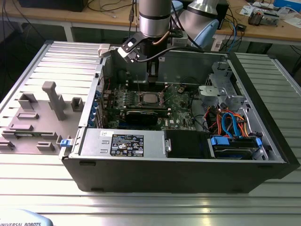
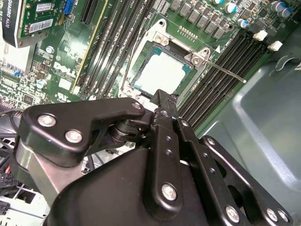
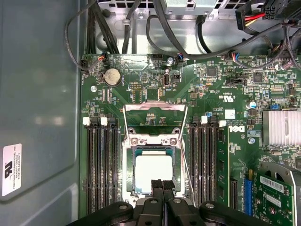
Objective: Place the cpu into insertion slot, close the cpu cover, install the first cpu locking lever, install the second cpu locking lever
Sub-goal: 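Close the cpu cover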
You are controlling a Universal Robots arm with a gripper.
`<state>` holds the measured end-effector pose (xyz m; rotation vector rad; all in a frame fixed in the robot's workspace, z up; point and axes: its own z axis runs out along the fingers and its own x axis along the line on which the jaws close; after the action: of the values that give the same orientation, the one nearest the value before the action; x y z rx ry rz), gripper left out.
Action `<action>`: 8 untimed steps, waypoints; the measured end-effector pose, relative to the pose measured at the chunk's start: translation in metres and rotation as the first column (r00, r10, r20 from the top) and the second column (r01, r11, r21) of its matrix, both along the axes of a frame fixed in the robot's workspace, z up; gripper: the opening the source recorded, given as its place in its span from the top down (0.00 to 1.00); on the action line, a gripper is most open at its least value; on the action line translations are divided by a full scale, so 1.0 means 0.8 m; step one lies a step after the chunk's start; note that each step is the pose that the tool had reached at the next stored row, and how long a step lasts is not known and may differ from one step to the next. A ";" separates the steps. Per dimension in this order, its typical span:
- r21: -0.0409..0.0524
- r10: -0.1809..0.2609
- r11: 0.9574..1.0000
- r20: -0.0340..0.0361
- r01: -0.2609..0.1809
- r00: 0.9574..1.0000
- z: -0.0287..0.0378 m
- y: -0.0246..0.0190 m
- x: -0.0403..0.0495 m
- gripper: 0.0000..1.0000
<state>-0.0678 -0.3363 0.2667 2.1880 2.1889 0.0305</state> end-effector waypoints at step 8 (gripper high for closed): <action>0.000 0.000 1.000 0.000 0.000 1.000 0.0001 0.0000 0.002 0.89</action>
<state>-0.0661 -0.3363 0.2668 2.1879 2.1890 0.0304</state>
